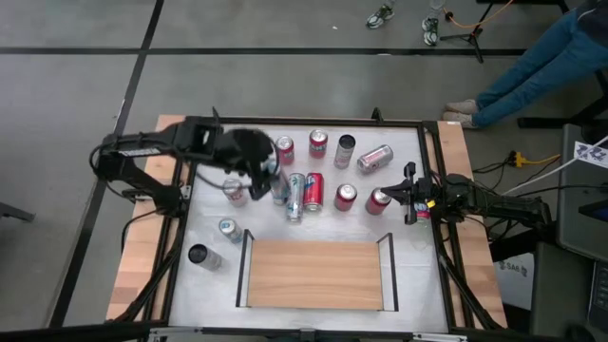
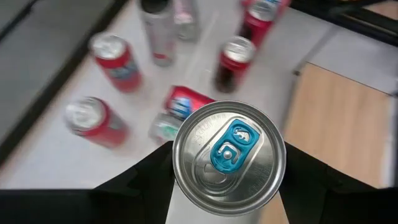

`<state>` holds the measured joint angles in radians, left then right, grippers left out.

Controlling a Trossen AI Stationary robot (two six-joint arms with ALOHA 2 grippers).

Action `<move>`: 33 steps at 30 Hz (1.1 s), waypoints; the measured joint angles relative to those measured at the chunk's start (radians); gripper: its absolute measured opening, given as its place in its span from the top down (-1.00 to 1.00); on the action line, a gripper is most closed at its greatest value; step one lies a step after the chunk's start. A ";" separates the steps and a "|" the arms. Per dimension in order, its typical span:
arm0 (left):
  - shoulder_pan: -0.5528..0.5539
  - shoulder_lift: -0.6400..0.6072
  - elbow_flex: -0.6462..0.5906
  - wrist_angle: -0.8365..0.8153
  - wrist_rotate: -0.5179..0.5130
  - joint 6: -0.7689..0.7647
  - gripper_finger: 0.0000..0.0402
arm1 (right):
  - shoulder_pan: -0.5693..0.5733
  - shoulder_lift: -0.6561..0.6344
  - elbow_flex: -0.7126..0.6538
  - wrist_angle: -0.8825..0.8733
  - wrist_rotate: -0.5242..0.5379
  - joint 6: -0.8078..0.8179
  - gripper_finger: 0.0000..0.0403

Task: Place canned beverage on shelf
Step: Put the top blue soda can on the shelf

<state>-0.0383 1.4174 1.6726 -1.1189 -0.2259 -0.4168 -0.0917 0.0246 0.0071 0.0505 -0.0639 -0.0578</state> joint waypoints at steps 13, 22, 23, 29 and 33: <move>-0.345 0.004 -0.123 0.035 -0.120 -0.258 -0.08 | 0.000 0.000 0.000 0.000 0.000 0.000 1.00; -0.396 0.005 -0.275 0.092 -0.104 -0.273 -0.08 | 0.000 0.000 0.000 0.000 0.000 0.000 1.00; -0.397 0.005 -0.289 0.093 -0.103 -0.273 -0.08 | 0.000 0.000 0.000 0.000 0.000 0.000 1.00; -0.398 0.005 -0.369 0.153 -0.103 -0.249 -0.09 | 0.000 0.000 0.000 0.000 0.000 0.000 1.00; -0.398 0.005 -0.414 0.196 -0.102 -0.206 -0.09 | 0.000 0.000 0.000 0.000 0.000 0.000 1.00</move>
<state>-0.4358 1.4222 1.2583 -0.9225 -0.3278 -0.6230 -0.0921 0.0246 0.0071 0.0509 -0.0639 -0.0578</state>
